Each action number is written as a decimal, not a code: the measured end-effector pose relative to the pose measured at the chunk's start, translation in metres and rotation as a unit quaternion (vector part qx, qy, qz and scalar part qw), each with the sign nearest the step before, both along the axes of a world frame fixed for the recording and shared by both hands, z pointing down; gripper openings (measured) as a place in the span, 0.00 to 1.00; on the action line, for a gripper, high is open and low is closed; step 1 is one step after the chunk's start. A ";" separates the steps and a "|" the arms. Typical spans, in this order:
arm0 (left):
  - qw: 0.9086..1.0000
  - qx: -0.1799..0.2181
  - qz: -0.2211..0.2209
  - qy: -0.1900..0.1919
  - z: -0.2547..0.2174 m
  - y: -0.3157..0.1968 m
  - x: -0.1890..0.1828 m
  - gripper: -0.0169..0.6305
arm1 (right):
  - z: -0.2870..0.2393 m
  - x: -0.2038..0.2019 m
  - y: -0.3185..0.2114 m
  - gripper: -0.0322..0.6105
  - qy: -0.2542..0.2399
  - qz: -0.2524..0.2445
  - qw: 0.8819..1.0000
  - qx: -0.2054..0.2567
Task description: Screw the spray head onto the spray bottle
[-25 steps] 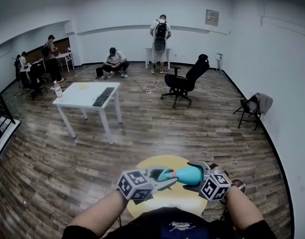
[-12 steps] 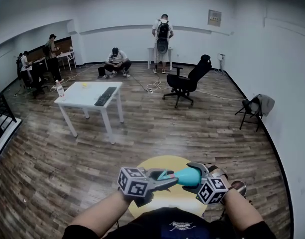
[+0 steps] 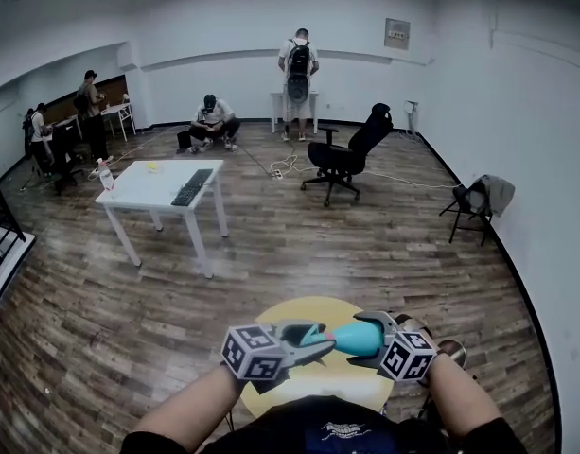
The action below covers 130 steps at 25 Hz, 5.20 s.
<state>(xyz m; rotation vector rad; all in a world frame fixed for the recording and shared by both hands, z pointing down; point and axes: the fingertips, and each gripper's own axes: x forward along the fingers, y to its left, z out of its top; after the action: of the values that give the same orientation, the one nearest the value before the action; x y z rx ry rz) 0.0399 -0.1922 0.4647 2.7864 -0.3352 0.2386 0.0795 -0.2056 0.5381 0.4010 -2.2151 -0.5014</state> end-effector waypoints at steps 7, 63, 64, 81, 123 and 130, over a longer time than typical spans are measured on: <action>0.976 -0.144 -0.102 0.130 0.002 -0.041 -0.075 0.50 | 0.016 0.042 -0.009 0.74 -0.010 0.064 0.998 -0.014; 0.997 0.046 0.030 -0.048 0.025 0.005 0.018 0.29 | 0.033 0.000 -0.006 0.73 0.064 -0.006 0.998 -0.005; 0.994 0.070 0.034 -0.071 0.028 0.007 0.021 0.30 | 0.035 0.001 -0.003 0.73 0.066 -0.012 0.998 -0.011; 0.972 -0.158 -0.100 0.139 0.029 -0.046 -0.072 0.45 | 0.057 0.037 -0.010 0.74 0.004 0.052 0.995 -0.085; 0.990 -0.059 0.058 0.111 -0.027 -0.010 -0.005 0.51 | 0.040 0.046 -0.028 0.73 0.073 0.067 0.995 -0.010; 0.992 -0.067 0.090 0.056 -0.002 0.001 0.016 0.53 | 0.043 0.035 -0.024 0.73 0.141 0.048 0.988 0.026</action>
<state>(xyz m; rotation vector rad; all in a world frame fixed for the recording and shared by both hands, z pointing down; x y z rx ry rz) 0.0560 -0.1912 0.4632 2.6844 -0.0382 0.1400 0.1149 -0.2292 0.5807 0.4348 -1.9044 -0.5301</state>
